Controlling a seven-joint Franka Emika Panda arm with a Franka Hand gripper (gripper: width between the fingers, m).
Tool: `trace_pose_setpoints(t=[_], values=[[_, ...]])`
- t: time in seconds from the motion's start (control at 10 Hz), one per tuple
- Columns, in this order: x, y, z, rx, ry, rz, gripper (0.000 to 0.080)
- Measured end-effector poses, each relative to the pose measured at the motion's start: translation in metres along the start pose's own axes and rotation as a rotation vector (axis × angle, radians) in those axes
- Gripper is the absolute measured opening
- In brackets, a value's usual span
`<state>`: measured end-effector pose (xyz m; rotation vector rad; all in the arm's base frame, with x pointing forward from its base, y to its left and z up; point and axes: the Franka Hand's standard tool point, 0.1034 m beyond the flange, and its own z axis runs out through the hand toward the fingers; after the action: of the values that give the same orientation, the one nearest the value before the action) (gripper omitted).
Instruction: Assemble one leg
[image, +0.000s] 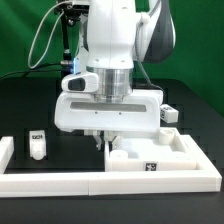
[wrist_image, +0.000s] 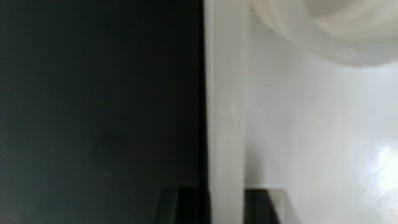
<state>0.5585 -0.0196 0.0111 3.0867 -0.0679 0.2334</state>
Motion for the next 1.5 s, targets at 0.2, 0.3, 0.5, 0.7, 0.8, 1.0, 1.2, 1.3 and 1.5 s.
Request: trace_pose_setpoints(t=[0.2, 0.3, 0.5, 0.7, 0.8, 1.0, 1.2, 1.3, 1.5], values=[[0.022, 0.0, 0.001, 0.001, 0.018, 0.024, 0.0054], [0.028, -0.001, 0.007, 0.0, 0.014, 0.027, 0.0054], [0.027, -0.001, 0.006, -0.016, 0.004, 0.077, 0.0056], [0.027, 0.0, 0.006, -0.028, 0.005, 0.058, 0.0056], [0.027, 0.0, 0.006, -0.028, 0.004, 0.058, 0.0125], [0.019, 0.007, -0.009, -0.02, 0.0, 0.016, 0.0339], [-0.002, 0.009, -0.038, -0.002, -0.017, 0.008, 0.0474], [-0.008, 0.012, -0.057, 0.012, -0.046, 0.017, 0.0608], [-0.008, 0.014, -0.063, 0.016, -0.056, 0.023, 0.0642]])
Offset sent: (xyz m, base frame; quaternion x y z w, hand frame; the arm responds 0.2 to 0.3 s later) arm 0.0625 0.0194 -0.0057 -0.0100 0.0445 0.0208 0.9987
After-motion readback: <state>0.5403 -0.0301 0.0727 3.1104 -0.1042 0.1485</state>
